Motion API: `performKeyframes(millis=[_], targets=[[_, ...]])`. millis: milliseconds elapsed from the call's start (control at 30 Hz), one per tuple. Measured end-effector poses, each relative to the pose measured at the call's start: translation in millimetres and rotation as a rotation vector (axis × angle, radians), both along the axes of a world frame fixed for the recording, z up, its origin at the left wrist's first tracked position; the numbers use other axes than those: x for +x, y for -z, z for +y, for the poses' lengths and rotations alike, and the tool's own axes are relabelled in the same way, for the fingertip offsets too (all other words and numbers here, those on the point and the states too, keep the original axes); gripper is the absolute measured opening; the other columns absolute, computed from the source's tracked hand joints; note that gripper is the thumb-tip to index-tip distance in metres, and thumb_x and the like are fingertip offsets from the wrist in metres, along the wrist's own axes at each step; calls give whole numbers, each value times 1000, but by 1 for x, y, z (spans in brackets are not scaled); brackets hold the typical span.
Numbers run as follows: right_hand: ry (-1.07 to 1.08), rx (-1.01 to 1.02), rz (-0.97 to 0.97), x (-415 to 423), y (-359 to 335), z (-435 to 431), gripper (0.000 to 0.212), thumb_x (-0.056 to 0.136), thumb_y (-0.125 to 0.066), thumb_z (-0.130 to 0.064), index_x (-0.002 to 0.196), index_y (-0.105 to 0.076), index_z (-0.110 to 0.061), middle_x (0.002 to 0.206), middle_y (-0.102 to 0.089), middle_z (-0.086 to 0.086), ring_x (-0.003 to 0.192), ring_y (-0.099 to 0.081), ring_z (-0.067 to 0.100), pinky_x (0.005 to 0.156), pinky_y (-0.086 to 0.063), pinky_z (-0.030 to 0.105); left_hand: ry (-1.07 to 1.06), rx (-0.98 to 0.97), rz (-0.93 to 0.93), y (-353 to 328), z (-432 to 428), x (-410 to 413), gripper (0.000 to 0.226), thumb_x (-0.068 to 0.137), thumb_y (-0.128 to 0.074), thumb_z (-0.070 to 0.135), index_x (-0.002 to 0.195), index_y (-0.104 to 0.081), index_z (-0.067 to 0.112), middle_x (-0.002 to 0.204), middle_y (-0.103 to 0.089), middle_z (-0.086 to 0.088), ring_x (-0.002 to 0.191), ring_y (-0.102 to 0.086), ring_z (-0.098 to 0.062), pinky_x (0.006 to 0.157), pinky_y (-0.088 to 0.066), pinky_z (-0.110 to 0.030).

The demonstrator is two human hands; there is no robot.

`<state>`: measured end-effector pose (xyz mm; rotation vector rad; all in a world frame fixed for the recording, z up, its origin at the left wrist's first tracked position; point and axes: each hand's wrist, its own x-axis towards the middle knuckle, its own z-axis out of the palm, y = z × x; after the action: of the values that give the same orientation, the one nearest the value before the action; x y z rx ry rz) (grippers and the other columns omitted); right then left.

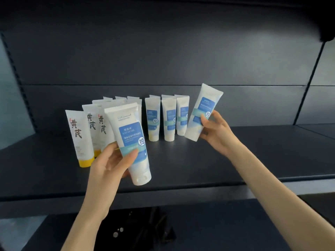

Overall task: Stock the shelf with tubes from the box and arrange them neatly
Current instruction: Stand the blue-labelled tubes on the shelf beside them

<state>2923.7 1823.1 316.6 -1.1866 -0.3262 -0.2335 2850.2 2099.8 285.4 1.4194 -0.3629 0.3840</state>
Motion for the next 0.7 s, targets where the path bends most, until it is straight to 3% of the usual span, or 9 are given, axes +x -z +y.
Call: performKeyframes(millis=[167, 300, 533, 700], targets=[[13, -242, 29, 61, 0, -18, 21, 90, -58, -7, 107, -54, -19, 114, -64, 4, 97, -66, 21, 75, -57, 33, -39, 21, -22, -8, -6, 11, 34, 71, -67, 34, 104, -66, 25, 102, -73, 8, 95, -69, -9, 73, -53, -33], [-59, -410, 95, 92, 7, -28, 28, 89, -62, -6, 112, -52, -19, 111, -67, 0, 99, -67, 17, 75, -56, 30, -77, 25, -26, -11, -10, 15, 32, 71, -66, 34, 103, -67, 26, 101, -73, 7, 94, -69, -10, 74, -53, -35], [-190, -481, 131, 117, 20, -40, 39, 86, -64, -7, 122, -54, -20, 117, -66, 1, 108, -65, 19, 80, -56, 29, -109, 26, -27, -5, -16, 18, 29, 71, -67, 30, 99, -69, 25, 101, -74, 2, 94, -70, -13, 77, -58, -29], [-132, -543, 123, 123, 18, -43, 31, 86, -65, -6, 114, -59, -19, 107, -67, -2, 100, -66, 12, 75, -55, 22, -120, 18, -15, -1, -21, 15, 35, 69, -67, 32, 104, -67, 23, 102, -73, 4, 94, -69, -12, 73, -58, -24]])
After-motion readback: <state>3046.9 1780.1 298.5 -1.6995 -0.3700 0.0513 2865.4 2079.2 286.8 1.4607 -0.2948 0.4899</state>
